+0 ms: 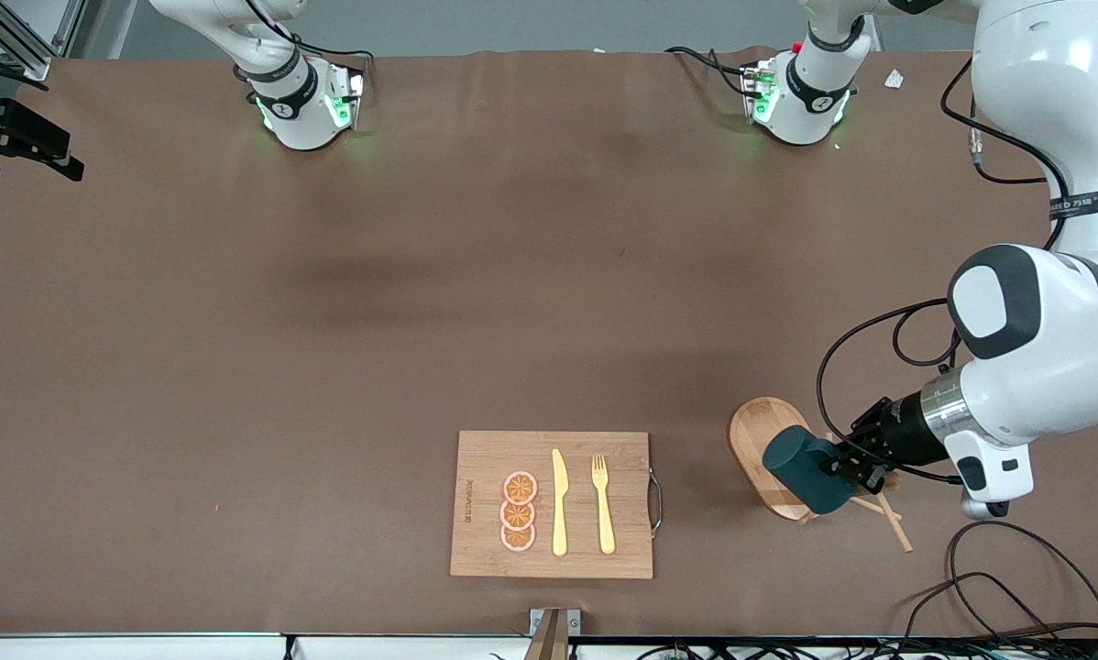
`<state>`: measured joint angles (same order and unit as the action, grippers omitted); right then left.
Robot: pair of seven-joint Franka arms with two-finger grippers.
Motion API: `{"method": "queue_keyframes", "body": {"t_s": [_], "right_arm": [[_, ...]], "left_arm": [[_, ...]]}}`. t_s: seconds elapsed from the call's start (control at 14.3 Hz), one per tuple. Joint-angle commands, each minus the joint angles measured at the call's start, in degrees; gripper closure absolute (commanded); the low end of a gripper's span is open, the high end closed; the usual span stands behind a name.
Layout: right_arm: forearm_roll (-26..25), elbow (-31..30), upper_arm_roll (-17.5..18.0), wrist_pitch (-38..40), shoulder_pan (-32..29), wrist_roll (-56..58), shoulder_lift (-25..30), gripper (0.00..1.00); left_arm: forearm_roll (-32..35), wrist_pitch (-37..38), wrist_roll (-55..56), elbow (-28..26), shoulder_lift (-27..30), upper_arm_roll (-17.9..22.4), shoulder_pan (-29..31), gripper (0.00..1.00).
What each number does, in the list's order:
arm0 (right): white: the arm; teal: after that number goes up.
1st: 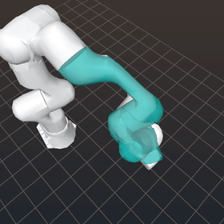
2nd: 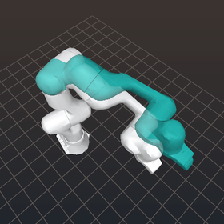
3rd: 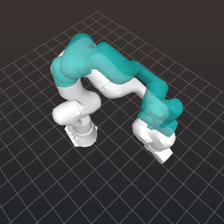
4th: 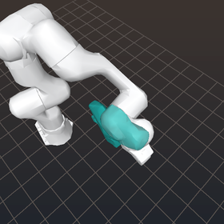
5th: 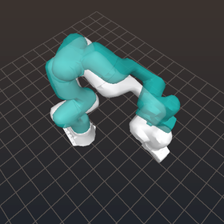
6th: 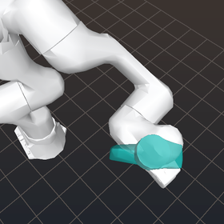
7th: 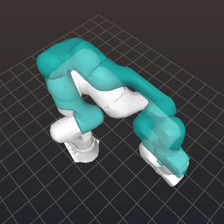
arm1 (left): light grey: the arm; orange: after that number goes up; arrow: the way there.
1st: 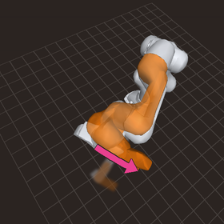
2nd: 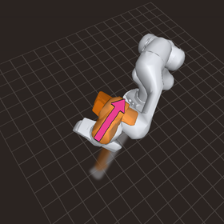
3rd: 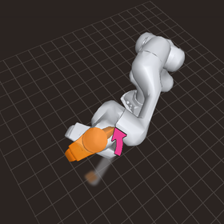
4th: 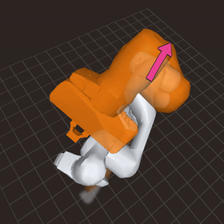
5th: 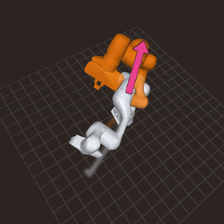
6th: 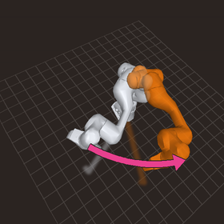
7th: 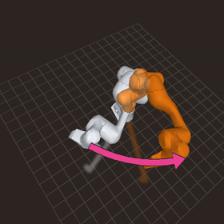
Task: Transfer cup from left to right arm and place
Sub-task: 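Close the left gripper on the teal mug's body, then lift the teal mug off the stand with the left gripper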
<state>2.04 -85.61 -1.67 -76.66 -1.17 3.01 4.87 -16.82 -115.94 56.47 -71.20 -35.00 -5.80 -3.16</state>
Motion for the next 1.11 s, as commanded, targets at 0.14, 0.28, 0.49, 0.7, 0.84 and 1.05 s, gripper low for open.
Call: {"method": "queue_keyframes", "body": {"t_s": [0.14,0.28,0.49,0.7,0.84,1.05], "right_arm": [[-0.81,0.97,0.27,-0.24,-0.15,-0.03,-0.56,0.0],[-0.8,0.97,0.09,-0.24,-0.68,0.15,-2.22,0.0],[-0.37,0.97,-0.17,-0.68,-3.83,0.41,-3.99,0.0],[-0.37,0.97,-0.17,-1.12,-4.02,0.41,-5.13,0.0],[-0.37,0.88,-0.17,-2.34,-3.93,0.41,-5.31,0.0],[-0.8,0.88,-0.17,-3.75,-4.02,0.5,-7.32,0.0]], "left_arm": [[-0.93,0.1,3.73,1.07,0.98,-2.99,-0.18,0.9],[-0.84,0.45,3.83,0.98,2.3,-4.04,-0.18,0.9],[-0.58,1.33,4.18,0.89,3.44,-6.06,-0.27,0.91],[2.92,1.42,6.28,0.89,3.88,-6.95,-4.56,0.91],[7.83,1.16,10.31,0.98,3.89,-6.86,-8.68,0.91],[15.92,-1.47,14.36,0.98,3.1,-6.24,-15.63,0.91]]}}
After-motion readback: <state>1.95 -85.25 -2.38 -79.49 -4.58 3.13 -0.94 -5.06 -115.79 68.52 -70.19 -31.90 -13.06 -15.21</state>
